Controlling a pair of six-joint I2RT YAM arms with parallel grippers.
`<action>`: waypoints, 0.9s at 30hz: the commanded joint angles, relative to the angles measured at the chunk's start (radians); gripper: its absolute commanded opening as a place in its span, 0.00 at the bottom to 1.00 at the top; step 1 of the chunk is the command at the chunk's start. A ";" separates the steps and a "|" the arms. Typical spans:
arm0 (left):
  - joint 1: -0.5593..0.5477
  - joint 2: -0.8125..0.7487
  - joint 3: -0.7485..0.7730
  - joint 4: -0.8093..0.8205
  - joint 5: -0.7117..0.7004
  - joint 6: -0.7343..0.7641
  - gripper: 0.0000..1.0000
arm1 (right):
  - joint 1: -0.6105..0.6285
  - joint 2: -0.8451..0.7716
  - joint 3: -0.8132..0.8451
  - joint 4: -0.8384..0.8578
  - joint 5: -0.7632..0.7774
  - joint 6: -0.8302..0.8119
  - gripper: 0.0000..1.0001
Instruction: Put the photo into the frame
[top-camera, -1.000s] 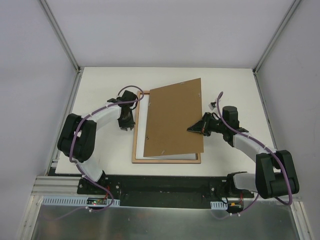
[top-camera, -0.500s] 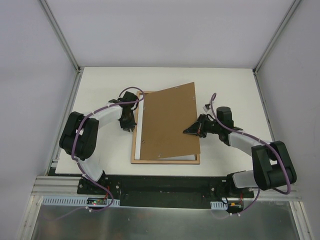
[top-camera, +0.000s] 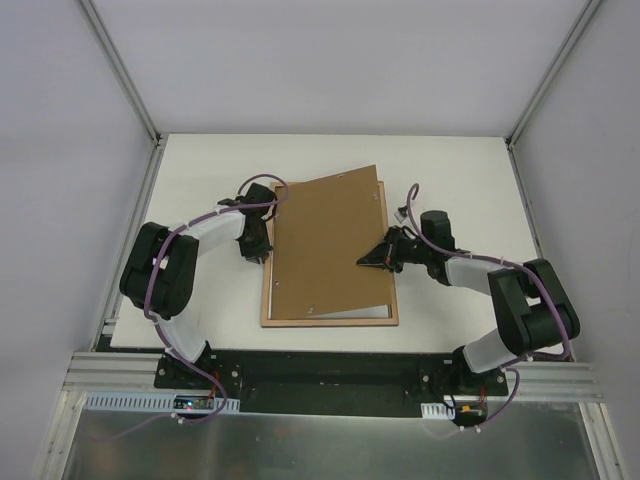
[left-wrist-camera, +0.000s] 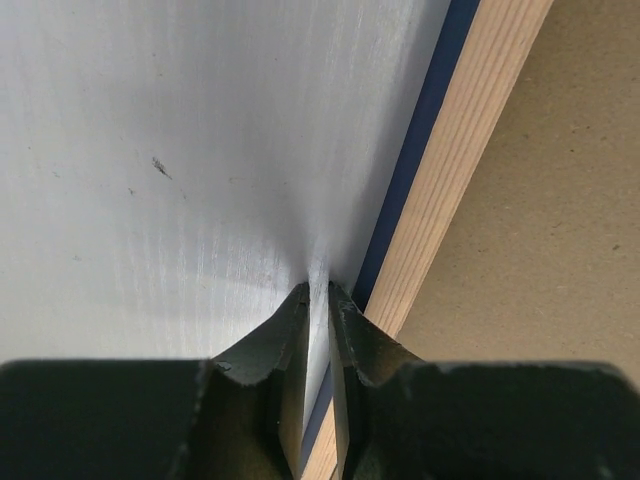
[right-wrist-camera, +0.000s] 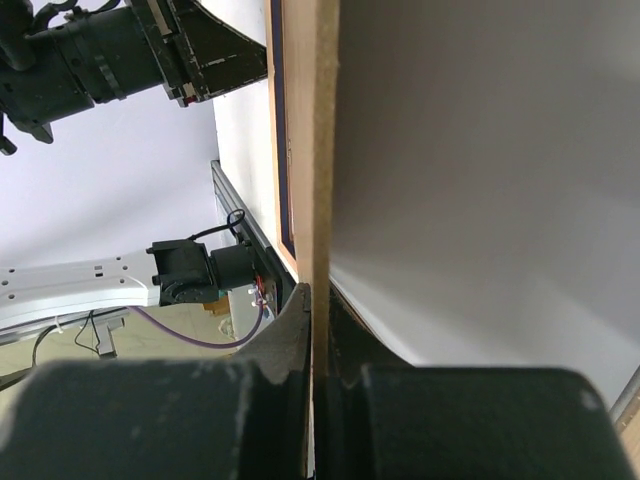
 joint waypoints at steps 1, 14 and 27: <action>0.001 0.028 -0.011 0.014 0.033 -0.008 0.12 | 0.037 0.041 0.047 0.075 0.019 -0.023 0.00; -0.001 0.034 -0.005 0.018 0.046 -0.008 0.13 | 0.097 0.055 0.067 -0.110 0.181 -0.164 0.00; -0.001 0.017 -0.014 0.018 0.046 -0.010 0.12 | 0.082 -0.038 0.152 -0.371 0.322 -0.290 0.60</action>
